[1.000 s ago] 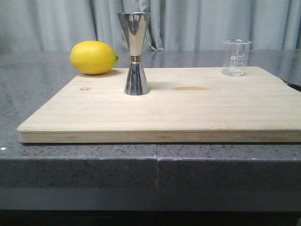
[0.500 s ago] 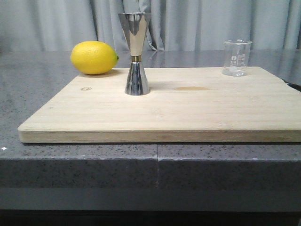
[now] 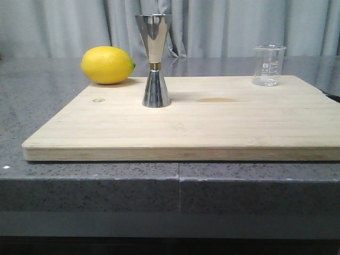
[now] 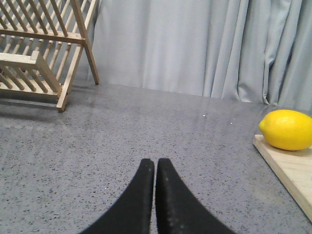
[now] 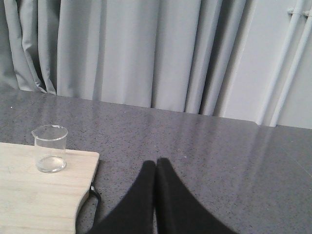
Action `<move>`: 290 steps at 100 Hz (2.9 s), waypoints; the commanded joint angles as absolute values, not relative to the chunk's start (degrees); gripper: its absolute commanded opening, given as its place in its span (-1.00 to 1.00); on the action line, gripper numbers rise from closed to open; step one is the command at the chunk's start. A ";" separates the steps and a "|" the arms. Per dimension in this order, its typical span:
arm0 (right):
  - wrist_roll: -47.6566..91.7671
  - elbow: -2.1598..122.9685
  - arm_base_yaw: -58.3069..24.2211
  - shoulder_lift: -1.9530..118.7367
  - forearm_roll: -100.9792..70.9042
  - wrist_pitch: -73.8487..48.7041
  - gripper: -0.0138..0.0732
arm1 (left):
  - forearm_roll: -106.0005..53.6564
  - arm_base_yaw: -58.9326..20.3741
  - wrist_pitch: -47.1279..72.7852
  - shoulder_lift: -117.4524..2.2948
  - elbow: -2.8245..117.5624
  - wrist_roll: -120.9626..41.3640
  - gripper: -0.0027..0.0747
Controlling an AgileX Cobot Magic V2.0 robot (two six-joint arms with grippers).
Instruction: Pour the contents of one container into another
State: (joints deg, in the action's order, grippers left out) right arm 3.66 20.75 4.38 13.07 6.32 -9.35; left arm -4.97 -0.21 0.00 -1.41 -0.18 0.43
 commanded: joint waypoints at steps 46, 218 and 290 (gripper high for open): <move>4.15 22.35 4.64 13.46 6.28 -5.39 -0.84 | -5.74 0.09 0.61 1.72 -1.43 -3.26 -0.99; -3.82 2.85 4.64 -1.73 1.32 -1.67 -0.84 | -5.74 0.09 1.16 1.62 -1.43 -3.26 -0.99; -6.92 -2.15 4.64 -1.73 1.08 1.52 -0.84 | -5.74 0.09 1.16 1.62 -1.43 -3.26 -0.99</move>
State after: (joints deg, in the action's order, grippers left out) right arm -6.89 -0.54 4.38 -0.58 1.22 -3.12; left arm -5.36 0.00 5.19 0.33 -0.18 -3.16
